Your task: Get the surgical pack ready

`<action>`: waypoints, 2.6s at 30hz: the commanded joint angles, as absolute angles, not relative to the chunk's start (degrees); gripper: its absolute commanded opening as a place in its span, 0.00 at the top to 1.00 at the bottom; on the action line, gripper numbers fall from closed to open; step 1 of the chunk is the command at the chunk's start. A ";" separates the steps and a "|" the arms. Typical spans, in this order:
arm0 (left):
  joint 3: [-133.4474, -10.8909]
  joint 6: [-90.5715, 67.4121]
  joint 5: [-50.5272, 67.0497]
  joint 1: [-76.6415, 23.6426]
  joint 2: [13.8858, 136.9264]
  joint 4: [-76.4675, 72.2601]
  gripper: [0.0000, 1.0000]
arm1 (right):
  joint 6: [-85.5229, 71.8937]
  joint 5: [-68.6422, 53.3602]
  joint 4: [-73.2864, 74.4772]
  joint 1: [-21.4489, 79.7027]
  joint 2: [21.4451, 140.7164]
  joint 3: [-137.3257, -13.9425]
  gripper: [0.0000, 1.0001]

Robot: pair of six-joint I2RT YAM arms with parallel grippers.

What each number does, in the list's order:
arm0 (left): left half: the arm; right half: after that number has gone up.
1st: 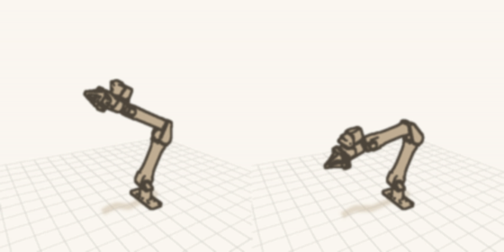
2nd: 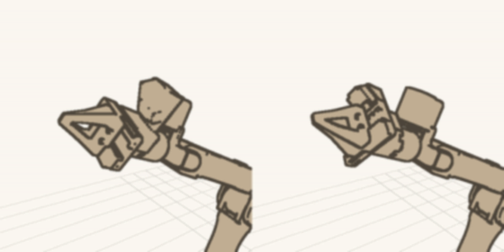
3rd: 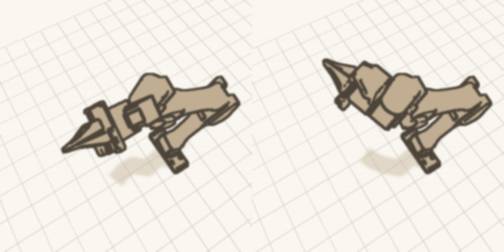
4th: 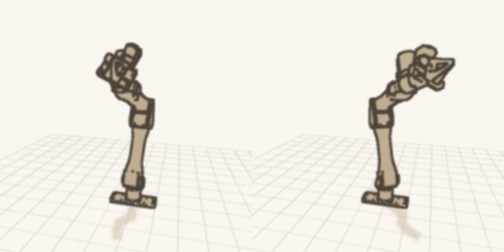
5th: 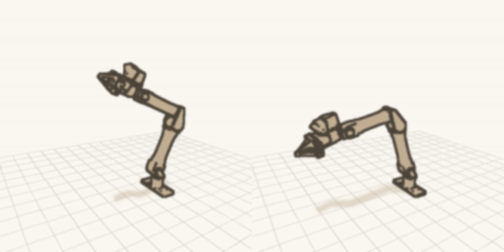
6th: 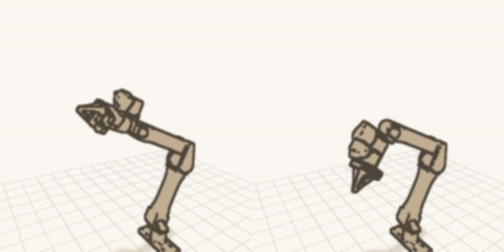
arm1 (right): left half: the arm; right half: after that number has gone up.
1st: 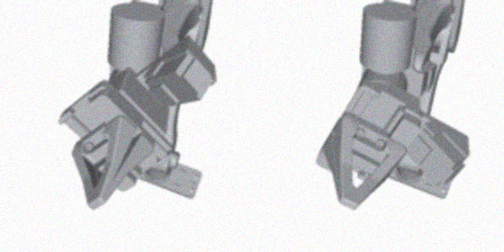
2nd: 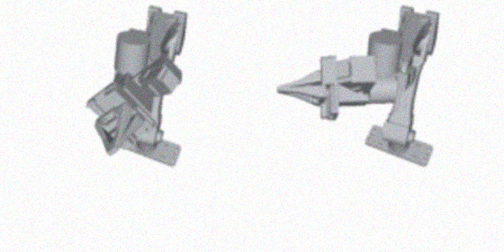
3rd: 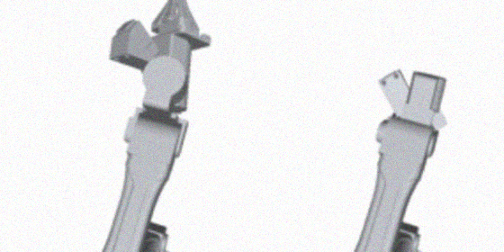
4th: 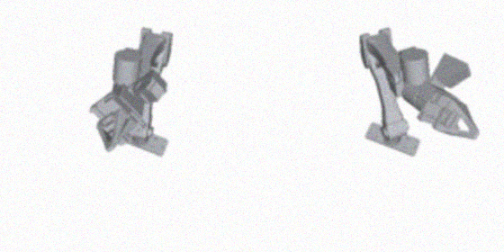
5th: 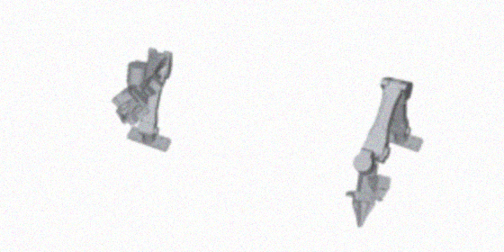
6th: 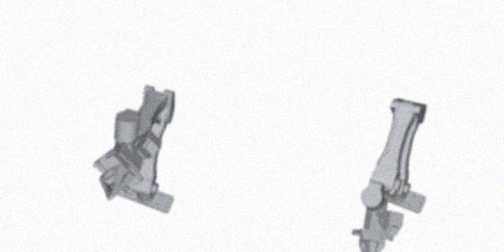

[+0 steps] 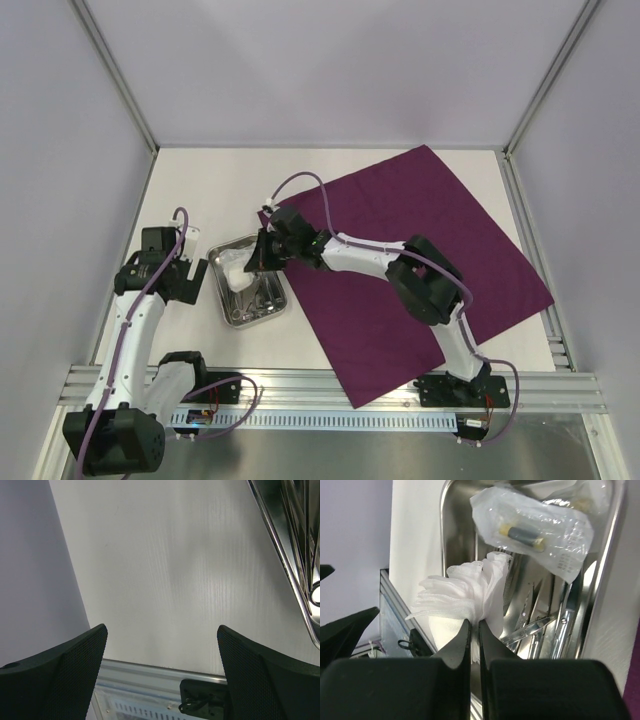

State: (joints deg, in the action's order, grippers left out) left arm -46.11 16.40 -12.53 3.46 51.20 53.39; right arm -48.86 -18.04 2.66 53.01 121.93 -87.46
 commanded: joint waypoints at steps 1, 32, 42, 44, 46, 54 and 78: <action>-45.70 17.23 -12.57 3.34 50.27 53.35 0.00 | -50.54 -13.27 -0.18 53.00 123.74 -90.96 1.00; -46.23 17.49 -11.60 3.25 50.71 53.35 0.00 | -36.75 -8.01 15.90 53.17 117.70 -98.53 0.56; -45.44 17.67 -11.51 3.34 50.89 53.00 0.00 | -20.40 20.02 39.77 60.29 119.69 -104.84 0.52; -45.27 17.58 -11.60 3.34 50.89 52.91 0.00 | -19.69 22.31 43.05 60.82 123.04 -108.45 0.52; -45.35 17.67 -11.60 3.25 50.98 53.00 0.00 | -19.08 22.41 43.60 60.91 123.84 -108.90 0.53; -45.44 17.75 -11.25 3.25 51.24 52.91 0.00 | -17.05 19.52 45.44 60.91 131.04 -114.08 0.57; -44.30 17.84 -11.60 3.25 50.45 52.29 0.00 | -18.02 18.37 44.65 60.29 137.55 -119.97 1.00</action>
